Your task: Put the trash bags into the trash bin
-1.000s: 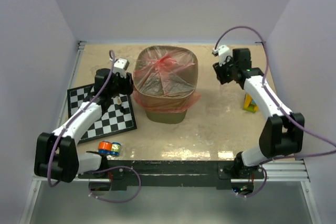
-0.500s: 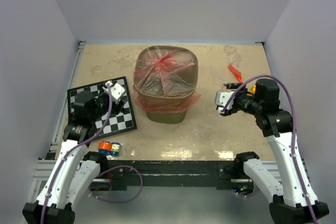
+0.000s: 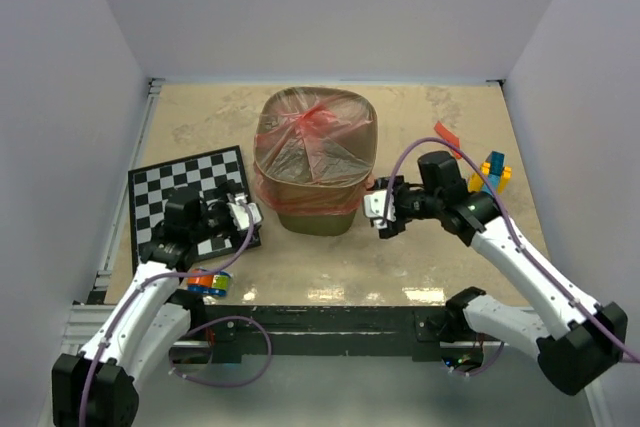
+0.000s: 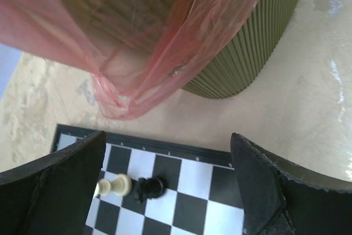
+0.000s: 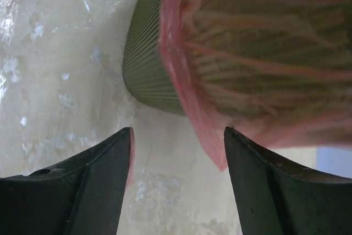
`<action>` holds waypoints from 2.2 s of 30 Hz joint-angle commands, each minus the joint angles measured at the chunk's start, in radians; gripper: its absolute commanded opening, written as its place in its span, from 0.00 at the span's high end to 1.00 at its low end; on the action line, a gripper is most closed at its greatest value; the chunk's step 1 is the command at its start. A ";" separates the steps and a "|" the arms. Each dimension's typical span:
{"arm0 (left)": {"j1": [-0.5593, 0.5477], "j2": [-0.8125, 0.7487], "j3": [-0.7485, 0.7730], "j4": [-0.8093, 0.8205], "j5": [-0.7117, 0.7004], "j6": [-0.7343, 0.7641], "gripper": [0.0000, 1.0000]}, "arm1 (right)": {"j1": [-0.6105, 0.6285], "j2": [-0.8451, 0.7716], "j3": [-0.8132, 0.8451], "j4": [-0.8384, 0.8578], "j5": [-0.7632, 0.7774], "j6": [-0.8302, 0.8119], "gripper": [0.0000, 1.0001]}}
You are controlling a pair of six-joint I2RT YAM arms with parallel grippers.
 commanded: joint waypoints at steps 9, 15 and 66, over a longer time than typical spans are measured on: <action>-0.288 0.205 -0.124 0.604 -0.168 0.080 0.42 | 0.092 0.093 -0.084 0.443 0.184 0.335 0.57; -0.377 0.365 -0.142 0.882 -0.278 0.120 1.00 | 0.098 0.153 -0.109 0.606 0.278 0.383 0.98; -0.219 -0.221 0.166 -0.133 -0.420 -0.256 0.23 | 0.215 0.947 1.286 -0.479 0.220 0.401 0.51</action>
